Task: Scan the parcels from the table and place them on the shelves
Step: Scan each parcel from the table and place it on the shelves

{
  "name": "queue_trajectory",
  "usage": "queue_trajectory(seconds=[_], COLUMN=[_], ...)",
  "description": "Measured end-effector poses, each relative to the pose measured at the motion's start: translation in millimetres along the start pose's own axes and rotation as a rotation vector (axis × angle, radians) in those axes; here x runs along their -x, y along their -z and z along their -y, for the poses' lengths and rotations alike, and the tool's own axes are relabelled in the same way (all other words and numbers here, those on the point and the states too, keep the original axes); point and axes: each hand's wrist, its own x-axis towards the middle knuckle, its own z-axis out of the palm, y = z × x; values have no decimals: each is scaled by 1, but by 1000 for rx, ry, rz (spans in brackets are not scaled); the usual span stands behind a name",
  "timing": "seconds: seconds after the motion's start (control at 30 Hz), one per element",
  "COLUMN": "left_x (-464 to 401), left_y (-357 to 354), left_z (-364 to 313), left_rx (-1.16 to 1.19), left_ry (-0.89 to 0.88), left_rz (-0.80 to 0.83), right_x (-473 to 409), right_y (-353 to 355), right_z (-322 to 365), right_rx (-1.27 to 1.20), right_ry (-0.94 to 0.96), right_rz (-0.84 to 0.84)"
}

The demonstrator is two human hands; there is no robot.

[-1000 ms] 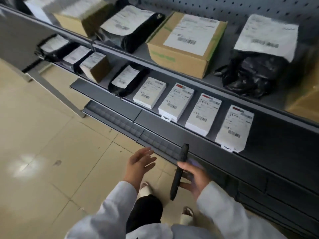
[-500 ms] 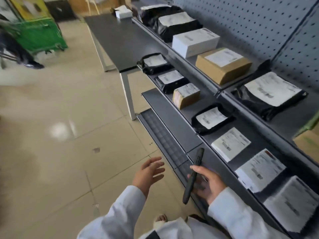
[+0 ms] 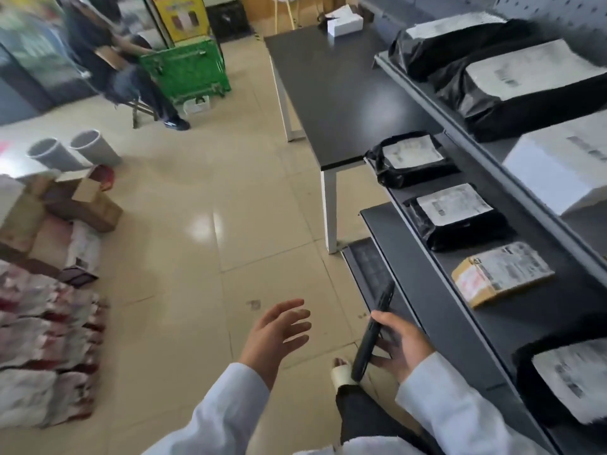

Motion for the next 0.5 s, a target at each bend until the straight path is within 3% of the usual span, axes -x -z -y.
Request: queue_trajectory(seconds=[0.5], left_x=[-202], left_y=[54], left_z=[-170], left_rx=[145], left_ry=[52], left_rz=[-158], right_x=[-212], right_y=[-199], right_z=[156], right_rx=[121], right_ry=[17], right_rz=[58])
